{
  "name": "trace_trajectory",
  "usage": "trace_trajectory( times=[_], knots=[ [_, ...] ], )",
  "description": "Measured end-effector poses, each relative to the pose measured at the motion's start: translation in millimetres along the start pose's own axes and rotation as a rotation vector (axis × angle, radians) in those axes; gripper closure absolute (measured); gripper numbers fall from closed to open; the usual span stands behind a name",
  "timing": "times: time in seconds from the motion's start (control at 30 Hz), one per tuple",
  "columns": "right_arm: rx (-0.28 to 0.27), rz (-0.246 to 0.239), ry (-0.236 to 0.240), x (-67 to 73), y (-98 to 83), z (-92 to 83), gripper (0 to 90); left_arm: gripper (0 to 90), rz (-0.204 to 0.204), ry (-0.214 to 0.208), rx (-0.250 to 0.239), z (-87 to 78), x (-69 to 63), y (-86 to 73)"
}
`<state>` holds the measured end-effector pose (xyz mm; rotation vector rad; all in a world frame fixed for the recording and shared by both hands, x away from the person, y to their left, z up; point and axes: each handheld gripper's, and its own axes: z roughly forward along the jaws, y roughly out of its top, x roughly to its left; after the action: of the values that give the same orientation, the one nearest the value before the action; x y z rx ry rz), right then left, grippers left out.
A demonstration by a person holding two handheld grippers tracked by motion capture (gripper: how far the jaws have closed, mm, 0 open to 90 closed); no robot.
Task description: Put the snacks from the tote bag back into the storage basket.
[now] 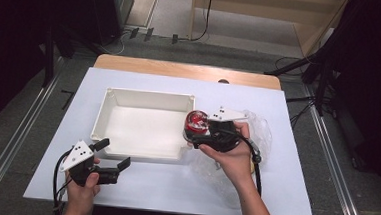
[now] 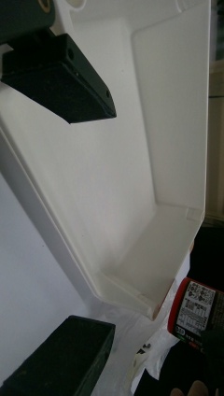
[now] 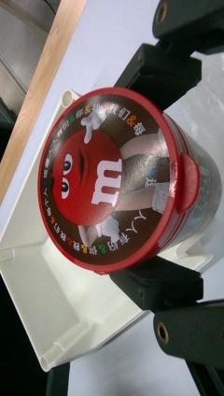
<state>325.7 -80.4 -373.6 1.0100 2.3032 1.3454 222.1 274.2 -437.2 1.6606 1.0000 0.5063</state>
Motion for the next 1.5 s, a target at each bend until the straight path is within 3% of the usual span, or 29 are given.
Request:
trace_trajectory(
  times=[0.37, 1.23, 1.5],
  knots=[
    [0.010, -0.008, 0.014, 3.4, 1.4, 8.5, 25.5, 1.0, 0.004, -0.010, -0.036, -3.6, -1.0, 1.1],
    [0.010, 0.005, 0.028, 6.4, 4.0, 26.2, 25.5, 1.0, 0.001, -0.005, -0.012, -0.7, 0.0, 0.0],
    [0.011, -0.011, 0.039, 10.7, 6.4, 30.8, 25.5, 1.0, 0.002, -0.005, -0.015, -0.2, -0.2, -0.2]
  ],
)
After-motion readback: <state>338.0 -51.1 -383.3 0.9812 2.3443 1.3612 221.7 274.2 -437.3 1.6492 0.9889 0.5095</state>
